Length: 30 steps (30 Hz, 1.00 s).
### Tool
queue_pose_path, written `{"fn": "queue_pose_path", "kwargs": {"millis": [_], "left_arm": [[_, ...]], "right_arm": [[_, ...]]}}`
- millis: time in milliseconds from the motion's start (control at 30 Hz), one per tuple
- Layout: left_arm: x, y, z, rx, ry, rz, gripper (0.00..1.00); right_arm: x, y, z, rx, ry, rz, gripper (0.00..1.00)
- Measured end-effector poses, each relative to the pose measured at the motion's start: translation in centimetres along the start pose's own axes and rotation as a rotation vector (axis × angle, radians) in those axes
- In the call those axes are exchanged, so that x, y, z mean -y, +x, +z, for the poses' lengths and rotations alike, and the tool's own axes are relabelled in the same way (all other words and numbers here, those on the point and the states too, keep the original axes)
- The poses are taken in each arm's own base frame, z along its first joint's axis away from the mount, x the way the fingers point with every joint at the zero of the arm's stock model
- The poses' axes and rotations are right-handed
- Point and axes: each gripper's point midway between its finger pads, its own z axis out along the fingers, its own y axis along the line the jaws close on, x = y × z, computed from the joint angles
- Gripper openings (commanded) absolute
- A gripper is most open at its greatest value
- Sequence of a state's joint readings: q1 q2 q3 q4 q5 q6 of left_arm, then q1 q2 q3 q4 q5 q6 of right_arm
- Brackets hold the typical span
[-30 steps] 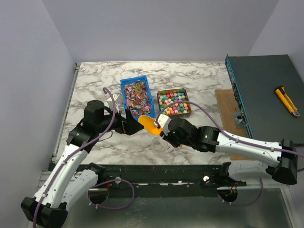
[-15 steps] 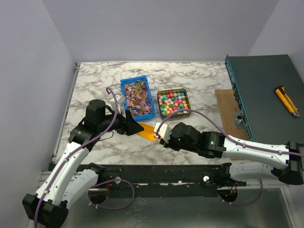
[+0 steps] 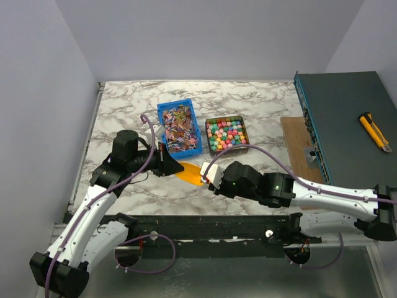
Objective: Pack the candies
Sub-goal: Adjust the spatula.
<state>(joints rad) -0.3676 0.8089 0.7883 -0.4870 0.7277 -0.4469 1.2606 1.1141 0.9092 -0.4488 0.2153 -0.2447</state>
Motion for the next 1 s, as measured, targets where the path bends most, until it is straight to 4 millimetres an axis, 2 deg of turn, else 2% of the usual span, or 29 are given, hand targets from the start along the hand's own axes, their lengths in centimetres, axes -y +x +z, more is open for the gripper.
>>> {"fn": "queue_pose_path", "kwargs": {"millis": [67, 200, 333, 467, 600, 1000], "left_arm": [[0.1, 0.1, 0.0, -0.005, 0.009, 0.009, 0.0], [0.3, 0.0, 0.0, -0.005, 0.025, 0.02, 0.0], [0.6, 0.0, 0.0, -0.003, 0.042, 0.022, 0.0], [0.6, 0.2, 0.2, -0.013, 0.051, 0.006, 0.0], [0.5, 0.6, 0.4, -0.031, 0.062, -0.012, 0.0], [0.9, 0.9, 0.7, -0.064, 0.104, -0.06, 0.0]], "right_arm": [[0.0, 0.0, -0.1, 0.001, -0.001, 0.0, 0.11], [0.0, -0.2, -0.3, 0.009, 0.0, 0.001, 0.29], [0.2, -0.5, -0.7, 0.033, 0.005, 0.004, 0.4], [0.4, -1.8, -1.3, 0.099, 0.012, 0.011, 0.52], [0.4, -2.7, -1.6, 0.166, 0.011, 0.001, 0.55], [-0.1, -1.9, -1.4, 0.22, 0.001, -0.056, 0.57]]}}
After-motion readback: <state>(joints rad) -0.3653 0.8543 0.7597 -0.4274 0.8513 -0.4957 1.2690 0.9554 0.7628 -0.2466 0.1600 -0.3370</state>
